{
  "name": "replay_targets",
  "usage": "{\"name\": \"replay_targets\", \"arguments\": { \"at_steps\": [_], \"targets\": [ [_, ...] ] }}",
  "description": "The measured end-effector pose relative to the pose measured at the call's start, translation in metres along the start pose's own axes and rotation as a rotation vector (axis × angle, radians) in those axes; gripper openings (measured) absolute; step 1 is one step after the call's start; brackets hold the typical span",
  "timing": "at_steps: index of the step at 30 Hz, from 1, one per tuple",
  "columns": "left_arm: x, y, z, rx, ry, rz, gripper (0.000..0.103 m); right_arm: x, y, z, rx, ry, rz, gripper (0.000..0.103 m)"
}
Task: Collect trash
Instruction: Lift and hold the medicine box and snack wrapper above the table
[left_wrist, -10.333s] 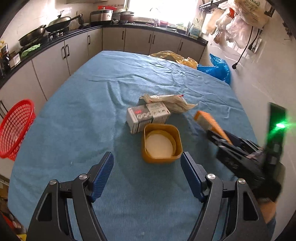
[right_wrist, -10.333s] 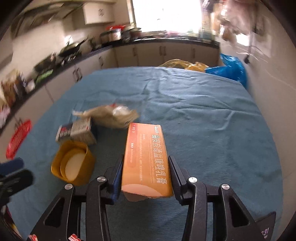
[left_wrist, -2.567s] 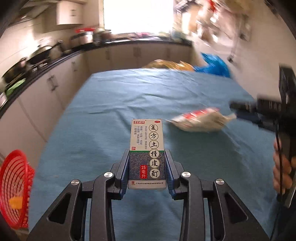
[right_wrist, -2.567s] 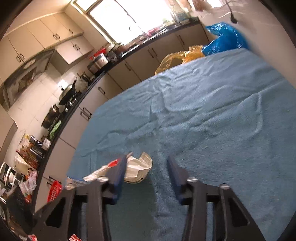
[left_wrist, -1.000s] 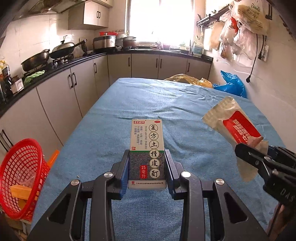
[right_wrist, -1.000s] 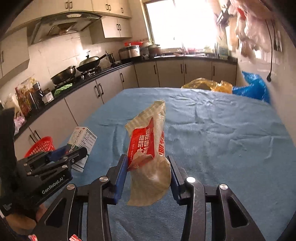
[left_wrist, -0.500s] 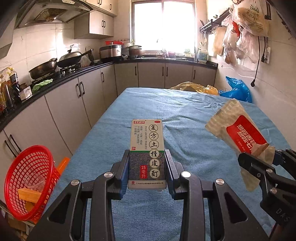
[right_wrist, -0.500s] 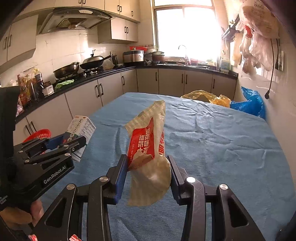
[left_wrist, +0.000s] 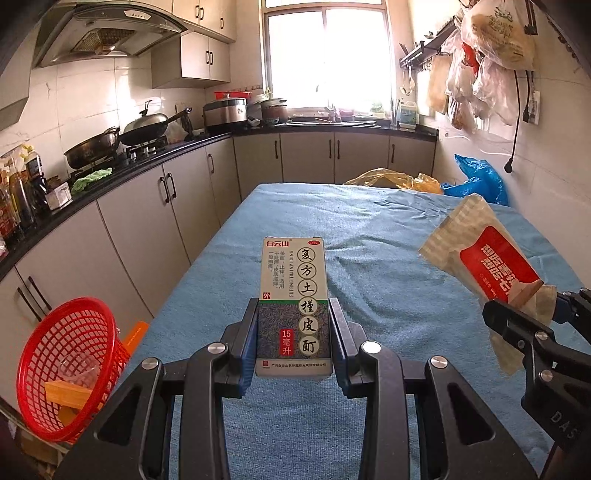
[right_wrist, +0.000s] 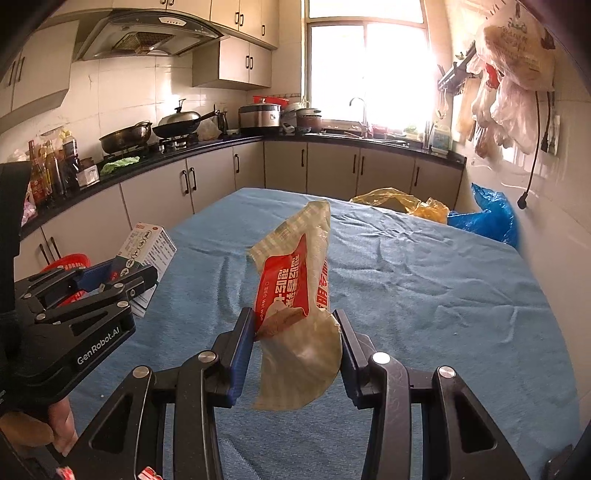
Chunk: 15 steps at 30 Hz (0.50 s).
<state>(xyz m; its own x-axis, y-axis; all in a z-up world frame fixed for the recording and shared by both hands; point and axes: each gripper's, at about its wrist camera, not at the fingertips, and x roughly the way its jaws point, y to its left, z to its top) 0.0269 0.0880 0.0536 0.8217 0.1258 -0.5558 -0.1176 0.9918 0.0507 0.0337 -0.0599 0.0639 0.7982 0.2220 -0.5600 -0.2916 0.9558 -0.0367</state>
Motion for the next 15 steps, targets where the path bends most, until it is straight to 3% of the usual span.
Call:
{"name": "replay_targets", "arguments": {
  "at_steps": [15],
  "targets": [
    [0.0001,-0.0019,0.0004,0.000,-0.001,-0.002,0.033,-0.0014,0.0007,0.0008,-0.003,-0.006,-0.016,0.046]
  ]
}}
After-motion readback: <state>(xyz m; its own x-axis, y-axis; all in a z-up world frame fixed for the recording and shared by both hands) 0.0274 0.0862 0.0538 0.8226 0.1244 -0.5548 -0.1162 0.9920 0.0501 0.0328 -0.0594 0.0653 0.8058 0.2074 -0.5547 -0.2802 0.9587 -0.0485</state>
